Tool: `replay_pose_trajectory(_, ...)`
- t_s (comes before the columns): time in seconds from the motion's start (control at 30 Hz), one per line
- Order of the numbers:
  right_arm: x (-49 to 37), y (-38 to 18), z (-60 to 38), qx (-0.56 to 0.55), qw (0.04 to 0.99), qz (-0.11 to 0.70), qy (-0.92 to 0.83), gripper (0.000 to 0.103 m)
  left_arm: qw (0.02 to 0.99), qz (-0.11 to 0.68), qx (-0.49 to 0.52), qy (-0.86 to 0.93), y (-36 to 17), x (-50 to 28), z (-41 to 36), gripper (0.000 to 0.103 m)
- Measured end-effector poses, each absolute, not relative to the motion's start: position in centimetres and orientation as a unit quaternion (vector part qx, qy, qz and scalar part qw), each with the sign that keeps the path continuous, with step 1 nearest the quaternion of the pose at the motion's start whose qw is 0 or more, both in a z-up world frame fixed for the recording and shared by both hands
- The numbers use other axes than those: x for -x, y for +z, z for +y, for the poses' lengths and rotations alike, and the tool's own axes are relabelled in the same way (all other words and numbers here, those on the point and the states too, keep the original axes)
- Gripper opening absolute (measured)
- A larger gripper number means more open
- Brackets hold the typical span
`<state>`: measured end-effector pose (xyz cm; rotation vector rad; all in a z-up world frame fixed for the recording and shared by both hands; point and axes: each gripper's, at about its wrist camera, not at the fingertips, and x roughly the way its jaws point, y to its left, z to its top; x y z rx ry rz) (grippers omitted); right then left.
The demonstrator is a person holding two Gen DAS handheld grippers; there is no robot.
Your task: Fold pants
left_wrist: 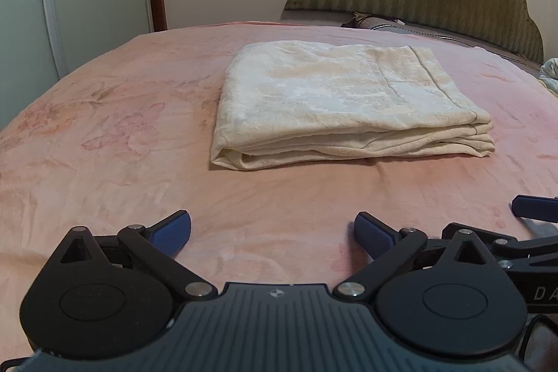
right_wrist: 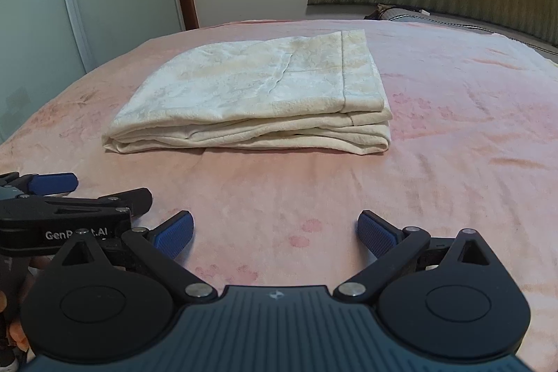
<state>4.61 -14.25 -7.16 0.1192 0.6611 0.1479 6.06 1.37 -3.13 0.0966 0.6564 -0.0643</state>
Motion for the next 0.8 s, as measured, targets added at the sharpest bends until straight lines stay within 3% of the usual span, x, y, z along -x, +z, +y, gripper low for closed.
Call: replay_pose_trajectory(0.8, -4.5, -7.7, -14.4, -0.067, 0.944, 0.315, 0.072, 0.103, 0.943, 0.328, -0.038, -0.029, -3.5, -5.9, 1.8, 0.103)
